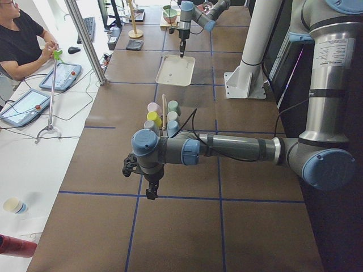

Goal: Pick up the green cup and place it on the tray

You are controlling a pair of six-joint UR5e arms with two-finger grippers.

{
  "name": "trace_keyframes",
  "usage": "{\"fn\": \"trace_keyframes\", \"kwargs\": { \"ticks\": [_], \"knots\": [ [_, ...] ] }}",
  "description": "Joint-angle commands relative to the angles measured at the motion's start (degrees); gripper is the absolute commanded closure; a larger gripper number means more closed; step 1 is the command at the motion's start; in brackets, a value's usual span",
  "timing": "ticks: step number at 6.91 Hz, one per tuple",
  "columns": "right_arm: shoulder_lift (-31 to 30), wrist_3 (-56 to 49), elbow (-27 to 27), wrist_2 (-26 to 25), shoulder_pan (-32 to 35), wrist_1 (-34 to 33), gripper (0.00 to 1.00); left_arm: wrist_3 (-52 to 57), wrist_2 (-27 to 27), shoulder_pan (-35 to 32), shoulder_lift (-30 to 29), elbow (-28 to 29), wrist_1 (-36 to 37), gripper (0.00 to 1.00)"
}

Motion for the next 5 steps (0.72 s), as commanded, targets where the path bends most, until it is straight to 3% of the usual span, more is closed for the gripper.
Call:
{"fn": "trace_keyframes", "kwargs": {
  "ticks": [1,5],
  "knots": [
    [0.9,-0.72,-2.52,-1.53,-2.51,-0.96,1.0,-0.17,0.0,0.0,-0.05,-0.15,0.0,0.0],
    [2.58,-1.26,-5.78,-2.07,-2.69,-1.14,0.99,-0.26,0.0,0.0,-0.05,-0.51,0.0,0.0]
  ]
}}
